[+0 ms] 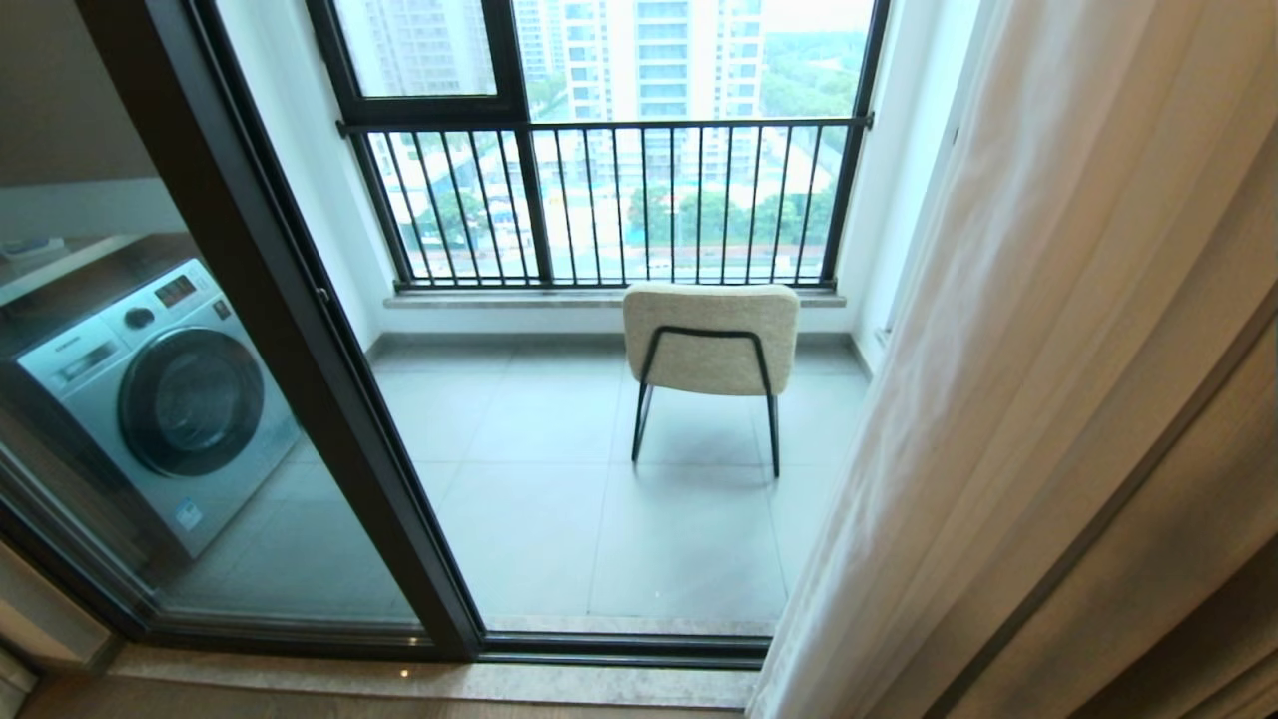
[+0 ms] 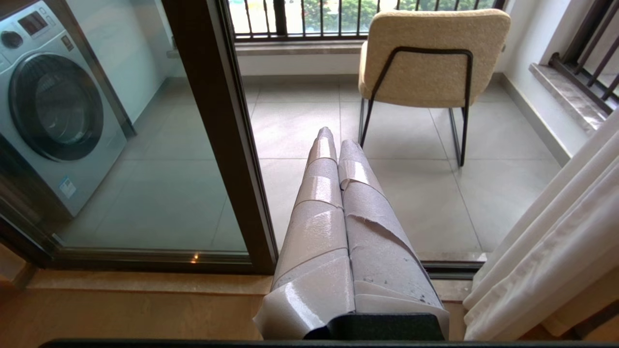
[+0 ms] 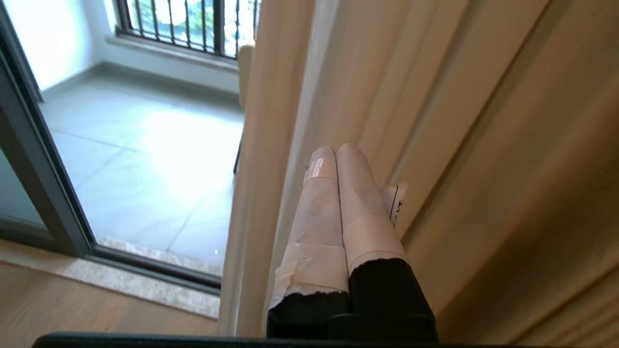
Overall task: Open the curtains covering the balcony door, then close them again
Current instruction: Pull the inner curtains open on both sides
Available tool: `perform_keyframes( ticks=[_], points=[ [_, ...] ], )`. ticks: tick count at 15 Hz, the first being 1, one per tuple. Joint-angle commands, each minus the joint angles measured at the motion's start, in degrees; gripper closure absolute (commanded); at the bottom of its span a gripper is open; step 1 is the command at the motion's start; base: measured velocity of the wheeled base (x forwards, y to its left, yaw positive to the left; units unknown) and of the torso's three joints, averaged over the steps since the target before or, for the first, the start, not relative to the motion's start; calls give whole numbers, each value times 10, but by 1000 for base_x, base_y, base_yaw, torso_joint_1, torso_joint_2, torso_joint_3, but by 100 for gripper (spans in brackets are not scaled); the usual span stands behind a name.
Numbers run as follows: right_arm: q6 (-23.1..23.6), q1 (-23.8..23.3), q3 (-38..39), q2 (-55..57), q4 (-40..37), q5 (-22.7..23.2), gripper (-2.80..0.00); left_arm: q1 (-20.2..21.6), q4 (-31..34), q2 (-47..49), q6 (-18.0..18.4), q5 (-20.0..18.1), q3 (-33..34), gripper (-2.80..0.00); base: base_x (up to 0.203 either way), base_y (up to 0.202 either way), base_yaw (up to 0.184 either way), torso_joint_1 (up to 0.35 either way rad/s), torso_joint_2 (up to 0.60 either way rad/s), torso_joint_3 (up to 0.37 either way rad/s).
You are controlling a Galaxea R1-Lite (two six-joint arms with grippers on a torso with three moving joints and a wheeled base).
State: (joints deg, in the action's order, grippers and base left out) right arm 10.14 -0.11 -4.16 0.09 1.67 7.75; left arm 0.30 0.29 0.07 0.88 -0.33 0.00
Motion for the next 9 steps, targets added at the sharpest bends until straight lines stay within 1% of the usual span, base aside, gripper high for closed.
perform_keyframes(
  ticks=[1, 3, 5, 9],
  points=[
    [2, 0, -45, 19, -5, 12, 0, 0, 0, 0, 0, 0, 0, 0, 0, 0, 0, 0, 0, 0],
    [2, 2, -95, 81, -4, 34, 0, 0, 0, 0, 0, 0, 0, 0, 0, 0, 0, 0, 0, 0],
    [3, 7, -148, 166, 5, 66, 0, 0, 1, 0, 0, 0, 0, 0, 0, 0, 0, 0, 0, 0],
    [4, 10, -227, 354, 78, 151, 0, 0, 0, 0, 0, 0, 0, 0, 0, 0, 0, 0, 0, 0]
  ],
)
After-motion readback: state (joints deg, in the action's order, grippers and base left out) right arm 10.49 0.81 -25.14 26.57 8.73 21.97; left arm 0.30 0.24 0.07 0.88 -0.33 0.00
